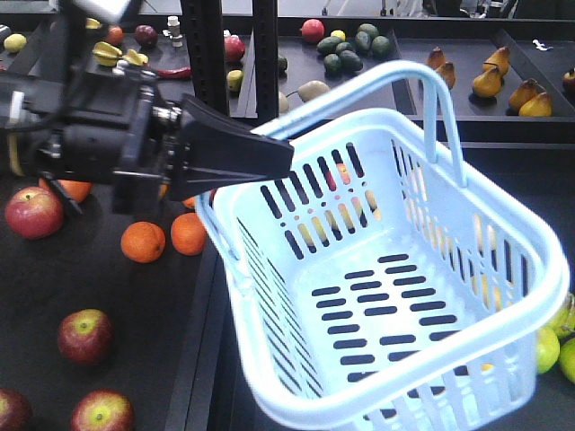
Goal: Pick three apples into basket with both arms
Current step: 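Close the left gripper on the basket handle and lift the basket, then hold the lifted basket with the left gripper while backing away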
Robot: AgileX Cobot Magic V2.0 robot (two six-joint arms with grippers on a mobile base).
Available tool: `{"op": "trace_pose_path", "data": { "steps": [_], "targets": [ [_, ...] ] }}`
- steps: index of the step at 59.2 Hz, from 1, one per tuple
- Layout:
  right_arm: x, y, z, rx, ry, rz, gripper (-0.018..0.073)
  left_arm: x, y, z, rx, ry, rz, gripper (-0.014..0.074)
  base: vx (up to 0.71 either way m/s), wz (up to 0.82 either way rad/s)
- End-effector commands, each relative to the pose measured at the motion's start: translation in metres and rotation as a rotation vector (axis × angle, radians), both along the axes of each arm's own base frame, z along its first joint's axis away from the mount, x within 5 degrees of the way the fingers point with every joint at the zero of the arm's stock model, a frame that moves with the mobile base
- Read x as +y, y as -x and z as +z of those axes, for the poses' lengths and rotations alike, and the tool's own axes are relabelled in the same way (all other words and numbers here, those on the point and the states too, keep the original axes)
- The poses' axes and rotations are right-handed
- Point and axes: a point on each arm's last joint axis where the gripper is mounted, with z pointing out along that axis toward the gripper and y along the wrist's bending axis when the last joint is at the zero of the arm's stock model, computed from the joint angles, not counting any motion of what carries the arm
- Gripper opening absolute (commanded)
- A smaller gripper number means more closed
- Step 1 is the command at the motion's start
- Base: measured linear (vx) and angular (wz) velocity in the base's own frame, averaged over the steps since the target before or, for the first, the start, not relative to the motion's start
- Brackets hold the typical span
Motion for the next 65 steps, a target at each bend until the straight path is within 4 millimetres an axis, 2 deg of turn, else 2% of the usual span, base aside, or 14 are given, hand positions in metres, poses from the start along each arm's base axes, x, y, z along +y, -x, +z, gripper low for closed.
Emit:
{"op": "trace_pose_path", "data": {
  "steps": [1, 11, 23, 39, 65],
  "targets": [
    [0.001, 0.0, 0.003, -0.074, 0.005, 0.013, -0.0006, 0.009, 0.025, 0.026, -0.078, 0.016, 0.013, -0.0008, 0.0, 0.0],
    [0.001, 0.0, 0.003, -0.074, 0.005, 0.013, -0.0006, 0.015, 0.044, 0.037, -0.105, 0.037, 0.024, -0.0008, 0.0, 0.0],
    [0.001, 0.0, 0.003, -0.074, 0.005, 0.013, -0.0006, 0.02, 0.058, 0.026, -0.086, 0.031, 0.031, -0.0008, 0.0, 0.0],
    [0.001, 0.0, 0.003, -0.074, 0.005, 0.013, -0.0006, 0.024, 0.066, 0.007, -0.043, 0.016, 0.064, -0.0008, 0.0, 0.0],
    [0.001, 0.0, 0.003, -0.074, 0.005, 0.013, -0.0005, 0.024, 0.071, 0.005, -0.032, 0.012, 0.027, -0.0007, 0.0, 0.0]
  ]
}}
